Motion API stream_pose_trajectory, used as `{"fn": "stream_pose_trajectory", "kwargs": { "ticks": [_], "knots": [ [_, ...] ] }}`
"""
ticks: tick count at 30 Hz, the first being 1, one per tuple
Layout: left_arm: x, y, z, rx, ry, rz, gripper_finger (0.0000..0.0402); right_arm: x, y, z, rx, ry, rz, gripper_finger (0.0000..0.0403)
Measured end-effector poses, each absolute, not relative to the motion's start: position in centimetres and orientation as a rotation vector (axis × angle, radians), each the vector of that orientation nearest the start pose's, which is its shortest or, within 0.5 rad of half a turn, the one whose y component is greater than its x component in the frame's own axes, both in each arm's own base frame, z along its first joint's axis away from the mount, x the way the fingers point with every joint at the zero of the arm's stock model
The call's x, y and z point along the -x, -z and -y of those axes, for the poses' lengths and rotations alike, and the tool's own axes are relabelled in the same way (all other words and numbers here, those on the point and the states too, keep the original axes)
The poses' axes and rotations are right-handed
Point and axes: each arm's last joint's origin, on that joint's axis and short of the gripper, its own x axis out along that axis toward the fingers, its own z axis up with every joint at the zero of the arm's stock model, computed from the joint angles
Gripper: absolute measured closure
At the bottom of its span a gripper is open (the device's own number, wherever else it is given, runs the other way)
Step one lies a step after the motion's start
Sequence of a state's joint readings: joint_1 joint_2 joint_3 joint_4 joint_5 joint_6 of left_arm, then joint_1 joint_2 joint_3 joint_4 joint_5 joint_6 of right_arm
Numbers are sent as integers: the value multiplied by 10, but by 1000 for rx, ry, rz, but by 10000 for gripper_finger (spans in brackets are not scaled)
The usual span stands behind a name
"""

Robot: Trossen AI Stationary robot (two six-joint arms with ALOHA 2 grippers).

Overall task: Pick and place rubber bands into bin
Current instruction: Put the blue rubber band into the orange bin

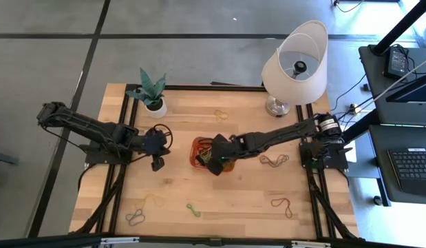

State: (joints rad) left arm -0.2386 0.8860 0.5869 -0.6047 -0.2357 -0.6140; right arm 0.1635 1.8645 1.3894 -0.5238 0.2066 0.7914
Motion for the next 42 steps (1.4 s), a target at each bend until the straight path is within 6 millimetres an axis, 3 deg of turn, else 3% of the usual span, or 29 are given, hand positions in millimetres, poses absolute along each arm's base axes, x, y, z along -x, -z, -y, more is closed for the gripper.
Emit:
{"fn": "stream_pose_trajectory", "kwargs": {
  "ticks": [14,22,29,42],
  "knots": [
    [-166,-222,33,340,-234,-782,398,-393,-205,-25,-621,397,-924,403],
    [-167,-223,33,351,-231,-765,398,-409,-183,-29,-589,351,-1035,403],
    [-167,-223,34,348,-228,-764,400,-428,-182,-31,-564,349,-1078,400],
    [-167,-223,34,359,-203,-779,398,-424,-190,-31,-559,373,-1129,322]
  ]
}}
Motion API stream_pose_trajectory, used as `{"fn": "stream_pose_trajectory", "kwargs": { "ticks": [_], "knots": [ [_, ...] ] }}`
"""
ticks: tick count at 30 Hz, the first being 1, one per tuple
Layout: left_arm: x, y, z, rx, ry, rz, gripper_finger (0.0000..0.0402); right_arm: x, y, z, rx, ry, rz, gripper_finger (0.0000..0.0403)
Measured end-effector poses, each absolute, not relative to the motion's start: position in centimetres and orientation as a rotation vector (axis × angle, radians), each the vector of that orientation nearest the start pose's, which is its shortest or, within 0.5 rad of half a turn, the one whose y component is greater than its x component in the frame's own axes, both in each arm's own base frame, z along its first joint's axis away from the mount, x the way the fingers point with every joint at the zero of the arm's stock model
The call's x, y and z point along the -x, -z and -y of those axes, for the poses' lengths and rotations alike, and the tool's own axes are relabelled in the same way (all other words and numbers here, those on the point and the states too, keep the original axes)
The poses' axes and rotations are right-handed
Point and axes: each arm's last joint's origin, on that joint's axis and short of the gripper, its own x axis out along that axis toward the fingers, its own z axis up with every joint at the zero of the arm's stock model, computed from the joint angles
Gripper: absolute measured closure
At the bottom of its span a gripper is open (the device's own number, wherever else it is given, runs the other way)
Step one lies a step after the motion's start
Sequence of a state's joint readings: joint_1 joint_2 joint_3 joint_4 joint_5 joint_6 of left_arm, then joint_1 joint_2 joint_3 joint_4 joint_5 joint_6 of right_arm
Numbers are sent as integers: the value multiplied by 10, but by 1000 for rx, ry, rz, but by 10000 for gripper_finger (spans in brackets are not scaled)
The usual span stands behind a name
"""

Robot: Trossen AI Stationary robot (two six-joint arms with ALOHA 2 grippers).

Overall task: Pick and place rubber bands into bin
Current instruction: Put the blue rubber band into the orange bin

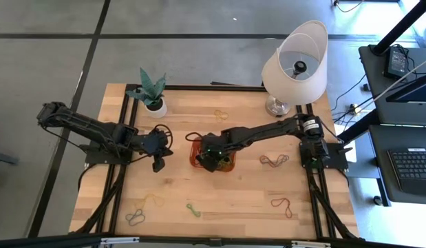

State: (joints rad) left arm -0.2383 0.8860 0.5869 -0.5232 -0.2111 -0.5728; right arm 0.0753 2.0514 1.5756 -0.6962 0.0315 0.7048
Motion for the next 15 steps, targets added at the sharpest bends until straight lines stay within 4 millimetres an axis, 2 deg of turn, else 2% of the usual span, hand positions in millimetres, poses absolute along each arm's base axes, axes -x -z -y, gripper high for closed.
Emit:
{"fn": "stream_pose_trajectory", "kwargs": {
  "ticks": [10,13,15],
  "knots": [
    [-167,-223,34,356,-203,-779,398,-421,-192,-30,-604,406,-1132,234],
    [-167,-223,34,348,-203,-779,399,-415,-194,-30,-599,426,-1183,213],
    [-167,-223,34,321,-192,-780,400,-413,-203,-29,-588,432,-1192,208]
  ]
}}
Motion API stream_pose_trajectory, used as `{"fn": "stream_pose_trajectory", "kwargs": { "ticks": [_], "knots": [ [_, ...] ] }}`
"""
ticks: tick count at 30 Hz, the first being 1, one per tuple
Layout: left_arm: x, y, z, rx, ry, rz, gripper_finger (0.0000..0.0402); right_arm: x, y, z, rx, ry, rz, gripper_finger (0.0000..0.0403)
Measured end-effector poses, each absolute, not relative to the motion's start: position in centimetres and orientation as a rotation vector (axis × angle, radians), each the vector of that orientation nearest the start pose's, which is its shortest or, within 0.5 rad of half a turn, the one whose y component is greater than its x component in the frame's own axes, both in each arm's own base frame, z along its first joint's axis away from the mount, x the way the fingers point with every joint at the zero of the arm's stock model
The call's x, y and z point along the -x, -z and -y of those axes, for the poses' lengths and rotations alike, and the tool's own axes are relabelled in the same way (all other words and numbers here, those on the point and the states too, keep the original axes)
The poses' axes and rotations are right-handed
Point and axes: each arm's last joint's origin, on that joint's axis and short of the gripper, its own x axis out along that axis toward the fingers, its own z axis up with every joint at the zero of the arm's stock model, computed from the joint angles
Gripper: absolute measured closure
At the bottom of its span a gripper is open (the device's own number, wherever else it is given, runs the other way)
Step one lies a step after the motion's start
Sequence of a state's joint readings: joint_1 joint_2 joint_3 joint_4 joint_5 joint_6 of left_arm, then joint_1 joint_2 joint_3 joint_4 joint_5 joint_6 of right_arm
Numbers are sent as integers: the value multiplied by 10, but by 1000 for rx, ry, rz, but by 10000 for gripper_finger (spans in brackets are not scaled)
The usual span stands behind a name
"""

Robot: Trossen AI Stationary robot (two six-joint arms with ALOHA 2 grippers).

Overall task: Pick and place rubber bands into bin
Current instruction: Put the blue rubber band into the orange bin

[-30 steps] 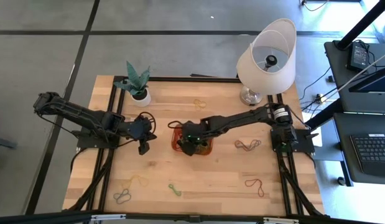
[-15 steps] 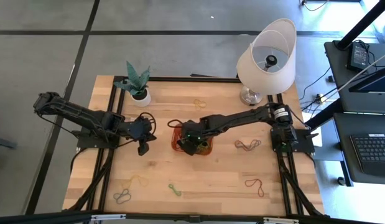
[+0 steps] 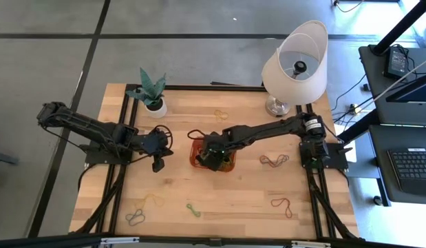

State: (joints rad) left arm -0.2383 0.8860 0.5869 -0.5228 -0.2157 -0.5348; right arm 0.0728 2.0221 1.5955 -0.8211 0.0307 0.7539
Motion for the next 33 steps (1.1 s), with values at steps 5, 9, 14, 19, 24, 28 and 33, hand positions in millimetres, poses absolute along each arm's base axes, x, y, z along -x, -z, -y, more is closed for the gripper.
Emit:
{"fn": "stream_pose_trajectory", "kwargs": {
  "ticks": [5,9,14,19,24,28,33],
  "knots": [
    [-167,-223,35,327,-177,-781,399,-401,-242,-29,-498,344,-1089,218],
    [-167,-223,39,359,-159,-795,400,-377,-259,-31,-425,272,-1042,236],
    [-179,-231,48,348,-171,-803,399,-325,-262,-34,-451,233,-945,253],
    [-203,-241,57,333,-236,-845,400,-258,-261,-37,-536,204,-839,259],
    [-227,-249,68,327,-302,-968,400,-198,-253,-39,-576,163,-765,259],
    [-241,-254,83,335,-349,-1064,400,-165,-239,-36,-601,134,-731,260],
    [-246,-254,108,402,-388,-1156,399,-141,-220,-31,-613,125,-711,260]
  ]
}}
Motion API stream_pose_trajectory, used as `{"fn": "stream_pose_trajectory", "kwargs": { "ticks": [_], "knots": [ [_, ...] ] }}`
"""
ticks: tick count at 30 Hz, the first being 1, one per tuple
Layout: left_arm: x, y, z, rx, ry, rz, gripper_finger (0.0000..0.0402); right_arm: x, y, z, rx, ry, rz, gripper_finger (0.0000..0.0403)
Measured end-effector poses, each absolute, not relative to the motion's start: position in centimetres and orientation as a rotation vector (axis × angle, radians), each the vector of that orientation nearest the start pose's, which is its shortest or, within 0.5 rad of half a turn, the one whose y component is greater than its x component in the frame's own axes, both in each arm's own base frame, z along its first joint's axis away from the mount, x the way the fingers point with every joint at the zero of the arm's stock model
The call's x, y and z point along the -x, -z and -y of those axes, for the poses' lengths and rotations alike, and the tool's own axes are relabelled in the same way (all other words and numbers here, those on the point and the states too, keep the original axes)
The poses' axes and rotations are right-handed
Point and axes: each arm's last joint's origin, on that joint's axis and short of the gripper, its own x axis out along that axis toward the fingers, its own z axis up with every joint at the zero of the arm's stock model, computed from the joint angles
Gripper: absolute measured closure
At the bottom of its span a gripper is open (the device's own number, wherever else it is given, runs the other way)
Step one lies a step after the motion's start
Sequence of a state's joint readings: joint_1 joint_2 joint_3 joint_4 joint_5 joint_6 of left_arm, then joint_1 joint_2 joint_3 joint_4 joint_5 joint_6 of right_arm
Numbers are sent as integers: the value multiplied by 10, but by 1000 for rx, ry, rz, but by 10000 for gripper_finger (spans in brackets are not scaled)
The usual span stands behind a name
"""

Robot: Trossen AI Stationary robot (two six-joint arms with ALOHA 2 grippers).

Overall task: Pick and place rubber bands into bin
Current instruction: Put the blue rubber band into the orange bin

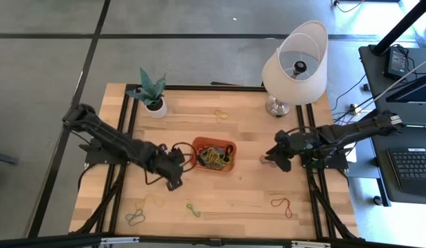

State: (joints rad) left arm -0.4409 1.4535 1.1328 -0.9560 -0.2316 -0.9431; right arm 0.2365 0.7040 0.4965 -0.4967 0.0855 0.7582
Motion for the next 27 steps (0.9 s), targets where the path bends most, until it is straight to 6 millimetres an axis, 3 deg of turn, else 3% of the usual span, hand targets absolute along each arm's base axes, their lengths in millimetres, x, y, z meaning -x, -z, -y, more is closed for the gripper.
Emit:
{"fn": "stream_pose_trajectory", "kwargs": {
  "ticks": [8,17,27],
  "knots": [
    [-233,-240,153,618,-483,-1182,398,-132,-203,-29,-596,125,-723,260],
    [-213,-227,189,1025,-741,-1269,398,-132,-201,-29,-494,96,-731,260],
    [-196,-204,219,999,-811,-1340,395,-132,-201,-28,-471,97,-728,260]
  ]
}}
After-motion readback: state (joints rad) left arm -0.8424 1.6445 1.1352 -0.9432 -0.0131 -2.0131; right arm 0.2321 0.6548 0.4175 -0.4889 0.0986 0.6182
